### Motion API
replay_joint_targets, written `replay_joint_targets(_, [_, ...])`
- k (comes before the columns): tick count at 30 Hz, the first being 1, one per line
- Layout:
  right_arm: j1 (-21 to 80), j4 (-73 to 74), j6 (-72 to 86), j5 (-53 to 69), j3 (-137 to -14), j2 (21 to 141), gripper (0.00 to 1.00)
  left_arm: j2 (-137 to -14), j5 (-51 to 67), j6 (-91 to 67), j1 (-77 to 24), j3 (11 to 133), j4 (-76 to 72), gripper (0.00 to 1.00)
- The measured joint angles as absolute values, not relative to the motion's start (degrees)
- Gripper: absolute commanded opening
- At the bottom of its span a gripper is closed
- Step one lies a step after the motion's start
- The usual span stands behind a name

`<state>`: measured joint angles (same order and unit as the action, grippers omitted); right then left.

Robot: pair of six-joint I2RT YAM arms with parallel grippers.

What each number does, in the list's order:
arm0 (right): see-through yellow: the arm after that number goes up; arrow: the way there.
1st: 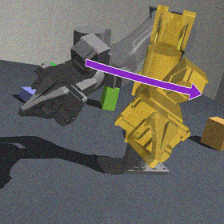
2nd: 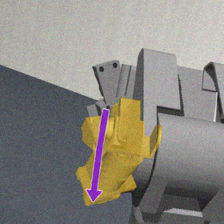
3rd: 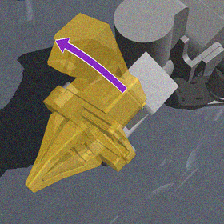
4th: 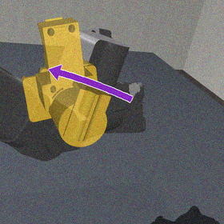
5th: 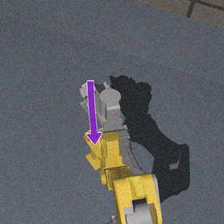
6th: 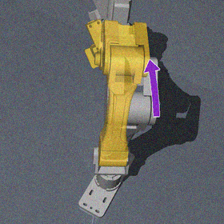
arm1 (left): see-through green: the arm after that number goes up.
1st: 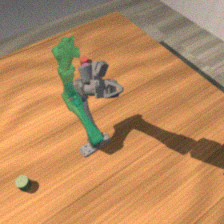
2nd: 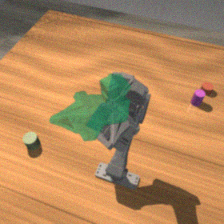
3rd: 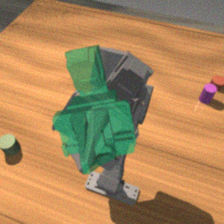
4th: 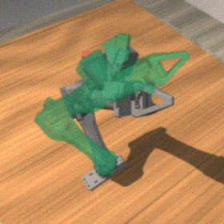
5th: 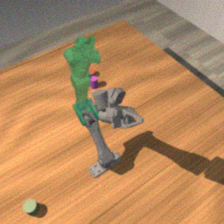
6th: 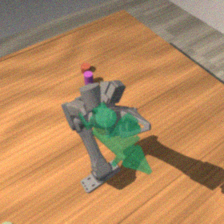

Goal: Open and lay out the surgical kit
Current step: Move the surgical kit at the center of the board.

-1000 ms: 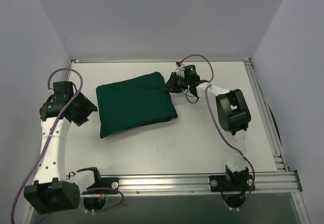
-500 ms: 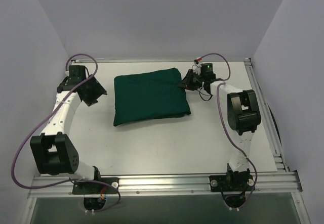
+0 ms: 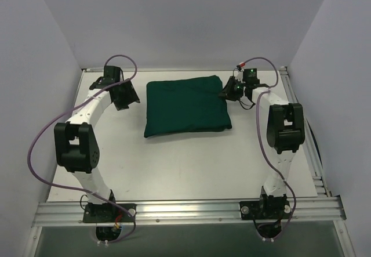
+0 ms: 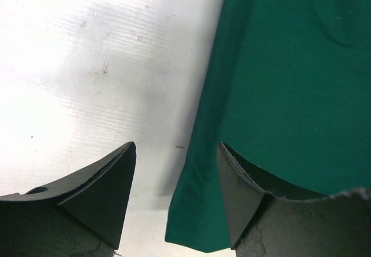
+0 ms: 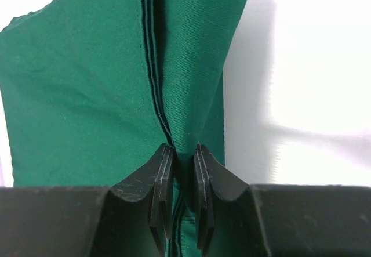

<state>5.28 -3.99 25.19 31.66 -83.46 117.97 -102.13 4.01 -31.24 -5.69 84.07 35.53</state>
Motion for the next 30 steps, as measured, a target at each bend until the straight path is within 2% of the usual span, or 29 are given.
replay_joint_targets(6, [4.5, -2.0, 24.3, 30.8, -84.2, 118.0, 0.0, -107.4, 5.7, -30.5, -5.6, 87.4, 34.6, 0.67])
replay_joint_targets(16, [4.6, -1.0, 24.3, 32.8, -86.4, 119.7, 0.0, -113.7, 13.1, -27.2, -6.2, 90.3, 29.2, 0.74])
replay_joint_targets(20, [4.6, -1.1, 24.4, 33.0, -86.8, 120.2, 0.0, -115.7, 15.1, -27.0, -7.0, 91.3, 28.0, 0.73])
replay_joint_targets(26, [4.7, -1.5, 24.9, 33.4, -87.2, 120.6, 0.0, -120.0, 17.1, -27.1, -7.9, 93.7, 26.5, 0.47])
replay_joint_targets(27, [4.7, -1.6, 25.1, 33.4, -87.2, 120.6, 0.0, -120.4, 17.9, -27.3, -7.9, 94.0, 26.4, 0.37])
replay_joint_targets(28, [4.7, -1.7, 25.3, 33.4, -87.2, 120.7, 0.0, -120.7, 18.4, -27.5, -7.8, 94.6, 26.4, 0.32])
replay_joint_targets(30, [4.7, -2.0, 25.6, 33.5, -87.3, 120.9, 0.0, -121.5, 18.3, -27.5, -7.8, 95.5, 26.3, 0.28])
